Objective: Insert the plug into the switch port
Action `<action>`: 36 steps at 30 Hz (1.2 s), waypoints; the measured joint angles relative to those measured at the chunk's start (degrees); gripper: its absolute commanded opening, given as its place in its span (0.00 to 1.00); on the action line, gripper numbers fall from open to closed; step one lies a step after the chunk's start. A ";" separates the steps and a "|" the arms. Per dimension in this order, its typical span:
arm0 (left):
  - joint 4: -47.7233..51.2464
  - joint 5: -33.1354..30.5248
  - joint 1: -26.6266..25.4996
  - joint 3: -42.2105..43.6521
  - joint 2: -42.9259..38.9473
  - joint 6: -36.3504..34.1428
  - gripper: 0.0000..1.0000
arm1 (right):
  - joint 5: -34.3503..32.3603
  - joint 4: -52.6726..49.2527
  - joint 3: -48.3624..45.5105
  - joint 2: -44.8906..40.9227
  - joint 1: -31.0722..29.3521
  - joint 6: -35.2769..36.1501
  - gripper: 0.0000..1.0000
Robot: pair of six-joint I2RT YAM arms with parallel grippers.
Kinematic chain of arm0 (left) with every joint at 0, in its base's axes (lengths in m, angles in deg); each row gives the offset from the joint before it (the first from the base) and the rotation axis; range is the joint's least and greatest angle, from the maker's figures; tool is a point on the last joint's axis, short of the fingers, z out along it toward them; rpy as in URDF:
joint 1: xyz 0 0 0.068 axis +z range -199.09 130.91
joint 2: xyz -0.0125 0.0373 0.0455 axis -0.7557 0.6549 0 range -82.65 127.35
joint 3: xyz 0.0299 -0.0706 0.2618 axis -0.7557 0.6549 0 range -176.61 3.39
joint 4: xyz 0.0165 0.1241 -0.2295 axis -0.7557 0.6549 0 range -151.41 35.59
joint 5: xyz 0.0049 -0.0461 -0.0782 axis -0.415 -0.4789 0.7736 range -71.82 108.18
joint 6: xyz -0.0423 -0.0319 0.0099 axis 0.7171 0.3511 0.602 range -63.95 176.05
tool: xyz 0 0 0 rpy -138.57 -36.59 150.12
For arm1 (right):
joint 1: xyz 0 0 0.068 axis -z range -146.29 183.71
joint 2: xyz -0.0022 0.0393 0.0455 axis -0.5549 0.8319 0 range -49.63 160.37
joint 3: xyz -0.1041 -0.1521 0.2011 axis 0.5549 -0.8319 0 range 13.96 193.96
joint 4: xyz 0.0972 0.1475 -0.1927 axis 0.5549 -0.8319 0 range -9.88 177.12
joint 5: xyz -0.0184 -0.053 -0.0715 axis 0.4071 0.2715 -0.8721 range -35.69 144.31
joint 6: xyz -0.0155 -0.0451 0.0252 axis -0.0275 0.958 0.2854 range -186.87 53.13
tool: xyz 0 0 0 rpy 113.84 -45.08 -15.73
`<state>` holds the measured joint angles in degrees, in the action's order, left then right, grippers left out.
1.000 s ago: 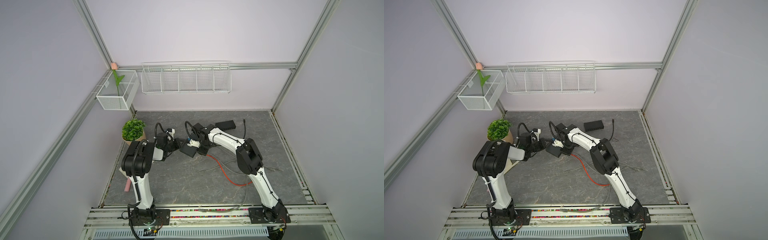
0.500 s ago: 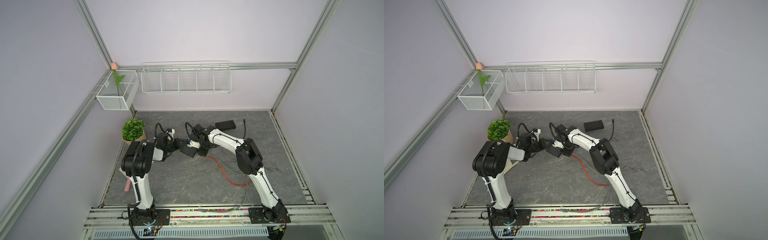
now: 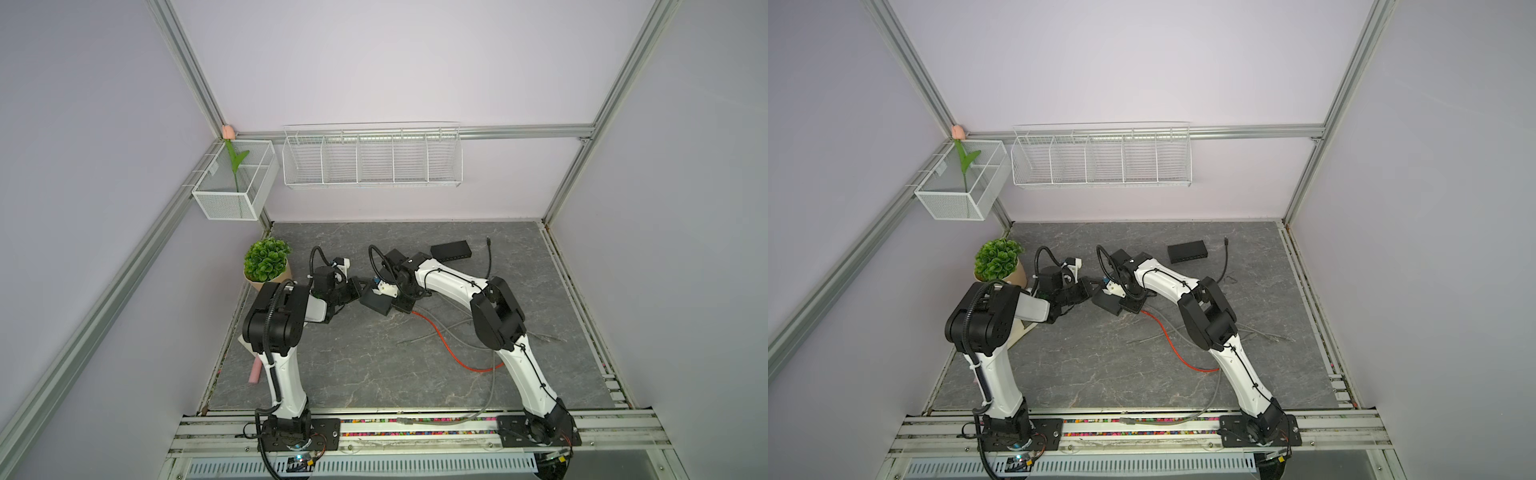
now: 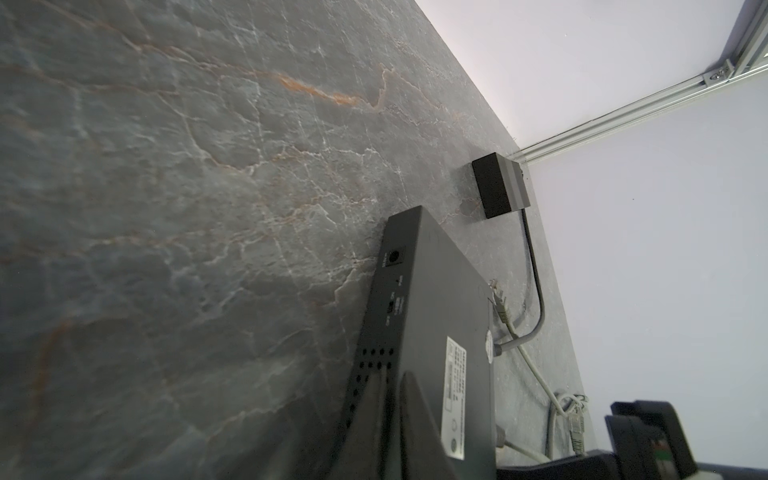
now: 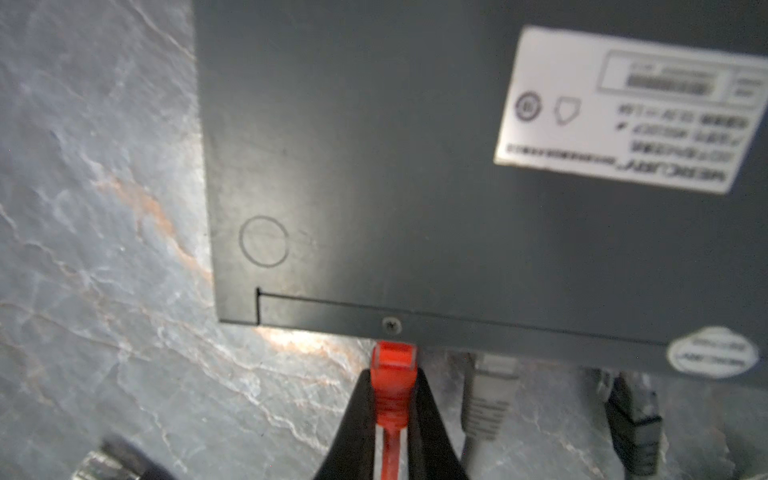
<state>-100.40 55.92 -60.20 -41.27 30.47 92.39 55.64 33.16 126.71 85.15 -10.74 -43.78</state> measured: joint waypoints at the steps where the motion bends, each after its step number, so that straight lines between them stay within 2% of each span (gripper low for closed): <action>1: -0.02 0.00 0.00 0.02 0.00 0.00 0.11 | -0.02 0.02 0.00 0.00 0.00 -0.07 0.07; 11: -1.05 -0.13 -0.11 0.59 0.00 -0.15 0.11 | -0.17 0.22 0.02 0.00 -0.02 -0.59 0.07; 26: -3.13 -3.78 -1.57 1.44 0.00 -1.97 0.11 | -0.72 0.96 -0.31 -0.09 -0.28 -1.29 0.07; 36: -4.09 -4.52 -1.66 1.55 0.00 -2.21 0.11 | -0.20 11.91 -10.27 -5.11 -0.26 -2.36 0.07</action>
<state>-104.48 51.39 -61.87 -39.72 30.47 90.18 55.44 45.07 116.43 80.04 -11.00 -46.14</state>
